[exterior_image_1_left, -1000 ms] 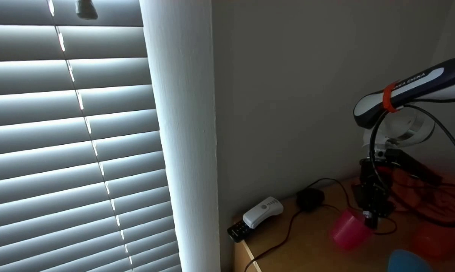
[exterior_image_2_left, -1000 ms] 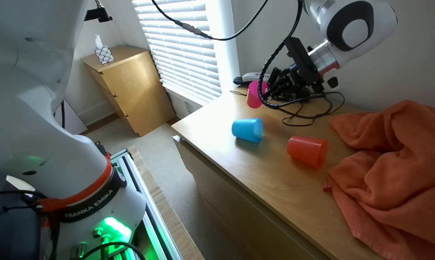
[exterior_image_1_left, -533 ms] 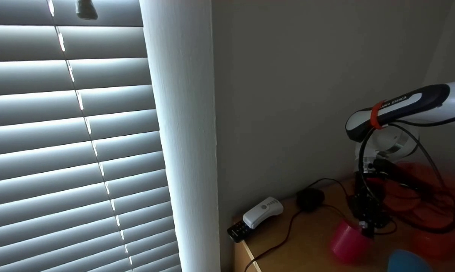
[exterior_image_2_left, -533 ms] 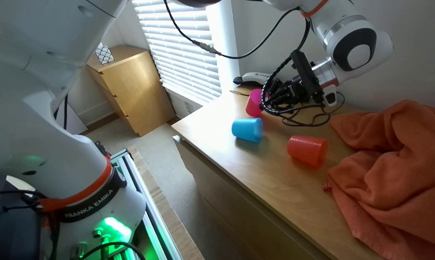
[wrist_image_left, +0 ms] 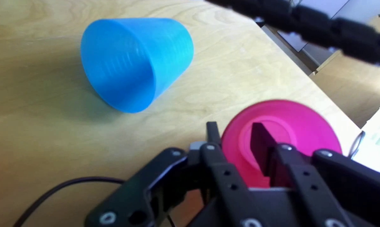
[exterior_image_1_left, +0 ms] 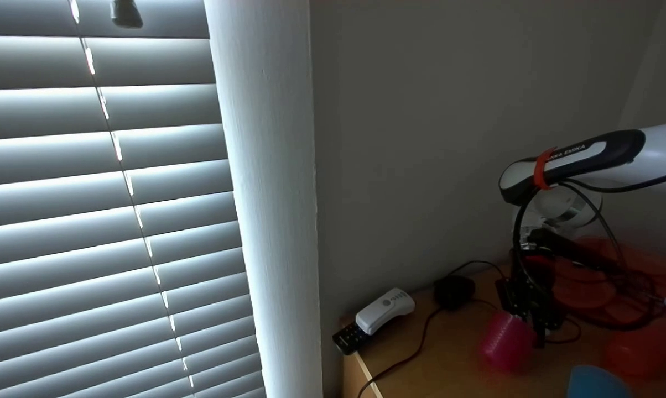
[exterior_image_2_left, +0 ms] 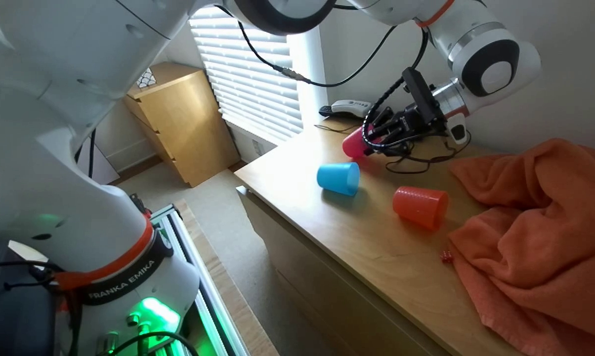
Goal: Lay the three cups on their side
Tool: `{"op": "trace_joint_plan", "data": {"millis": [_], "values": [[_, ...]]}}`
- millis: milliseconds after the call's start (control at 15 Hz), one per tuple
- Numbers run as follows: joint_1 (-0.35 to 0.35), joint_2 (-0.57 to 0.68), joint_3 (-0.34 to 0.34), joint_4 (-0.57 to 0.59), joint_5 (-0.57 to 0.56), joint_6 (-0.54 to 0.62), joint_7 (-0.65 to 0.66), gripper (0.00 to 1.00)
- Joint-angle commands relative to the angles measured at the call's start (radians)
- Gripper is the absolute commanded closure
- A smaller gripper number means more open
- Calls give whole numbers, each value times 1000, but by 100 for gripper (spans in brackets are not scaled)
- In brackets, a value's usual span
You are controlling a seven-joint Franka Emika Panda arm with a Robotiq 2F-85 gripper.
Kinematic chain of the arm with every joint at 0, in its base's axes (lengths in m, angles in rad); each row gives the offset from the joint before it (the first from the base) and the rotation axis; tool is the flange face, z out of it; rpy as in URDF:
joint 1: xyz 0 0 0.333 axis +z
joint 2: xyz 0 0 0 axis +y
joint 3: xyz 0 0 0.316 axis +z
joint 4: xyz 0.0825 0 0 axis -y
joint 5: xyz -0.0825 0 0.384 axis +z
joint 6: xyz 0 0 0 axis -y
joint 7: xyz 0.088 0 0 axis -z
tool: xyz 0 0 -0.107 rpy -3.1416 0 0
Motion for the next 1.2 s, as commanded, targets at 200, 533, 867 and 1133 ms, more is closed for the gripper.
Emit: {"op": "trace_joint_plan", "data": {"millis": [200, 533, 867, 1133], "values": [[30, 18, -28, 50, -24, 17, 62, 12], [70, -9, -64, 33, -95, 60, 118, 0], [86, -36, -90, 14, -151, 101, 171, 0], [86, -92, -109, -30, -187, 172, 184, 0]]}}
